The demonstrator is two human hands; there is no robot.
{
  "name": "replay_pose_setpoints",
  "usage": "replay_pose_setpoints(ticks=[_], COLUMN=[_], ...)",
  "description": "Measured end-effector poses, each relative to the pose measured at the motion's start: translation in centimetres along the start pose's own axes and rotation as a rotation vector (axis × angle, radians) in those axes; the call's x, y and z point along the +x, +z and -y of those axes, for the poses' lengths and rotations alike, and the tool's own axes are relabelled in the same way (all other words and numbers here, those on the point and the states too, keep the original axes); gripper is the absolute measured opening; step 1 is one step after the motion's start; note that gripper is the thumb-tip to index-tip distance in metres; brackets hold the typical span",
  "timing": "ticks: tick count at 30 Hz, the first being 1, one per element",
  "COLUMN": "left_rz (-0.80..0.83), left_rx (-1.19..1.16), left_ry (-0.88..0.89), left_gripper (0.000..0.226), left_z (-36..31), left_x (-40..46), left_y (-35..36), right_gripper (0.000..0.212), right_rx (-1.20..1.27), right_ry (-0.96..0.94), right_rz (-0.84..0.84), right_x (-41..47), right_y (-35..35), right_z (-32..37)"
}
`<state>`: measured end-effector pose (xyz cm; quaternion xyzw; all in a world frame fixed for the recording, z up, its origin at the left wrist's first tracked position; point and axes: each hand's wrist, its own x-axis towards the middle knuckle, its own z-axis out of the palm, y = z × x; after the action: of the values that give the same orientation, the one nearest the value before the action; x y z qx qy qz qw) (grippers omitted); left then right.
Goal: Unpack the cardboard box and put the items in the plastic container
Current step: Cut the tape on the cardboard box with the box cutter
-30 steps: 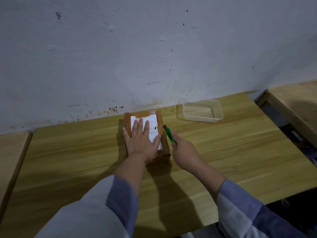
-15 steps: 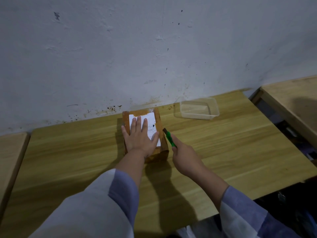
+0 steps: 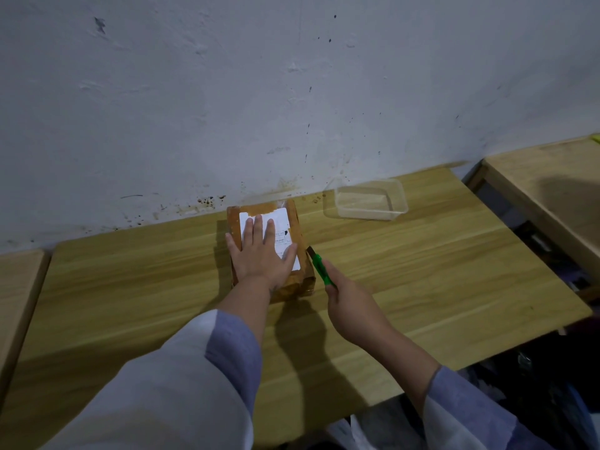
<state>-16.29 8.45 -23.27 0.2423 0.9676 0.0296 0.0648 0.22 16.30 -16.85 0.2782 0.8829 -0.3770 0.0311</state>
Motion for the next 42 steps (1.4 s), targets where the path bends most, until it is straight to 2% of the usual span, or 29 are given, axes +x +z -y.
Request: replay_pose_setpoints(ticks=[7,13,17,26,42], left_rz=[0.025,0.043,0.096,0.032,0.032], left_rx=[-0.01,-0.015,-0.087,-0.057,0.012], left_ry=[0.008,0.018,0.022,0.153,0.192], left_gripper=[0.086,0.086,0.083,0.078,0.086], left_z=[0.2,0.3,0.5,0.7,0.9], left_x=[-0.1,-0.2,0.1,-2.5,-2.9], left_y=[-0.1,-0.3,-0.9,-0.2,-0.1], right_gripper=[0.052,0.05,0.05,0.048,0.046], right_rx=[0.027,0.109,0.117,0.108,0.098], right_ry=[-0.015,-0.004,-0.004,0.03,0.052], right_rz=[0.031,-0.097,-0.065,-0.068,-0.098], right_x=[-0.8,-0.8,0.5,4.1,5.7], right_y=[0.3,-0.1,-0.3,0.3,1.1], right_z=[-0.3,-0.3,0.1,1.2,1.2])
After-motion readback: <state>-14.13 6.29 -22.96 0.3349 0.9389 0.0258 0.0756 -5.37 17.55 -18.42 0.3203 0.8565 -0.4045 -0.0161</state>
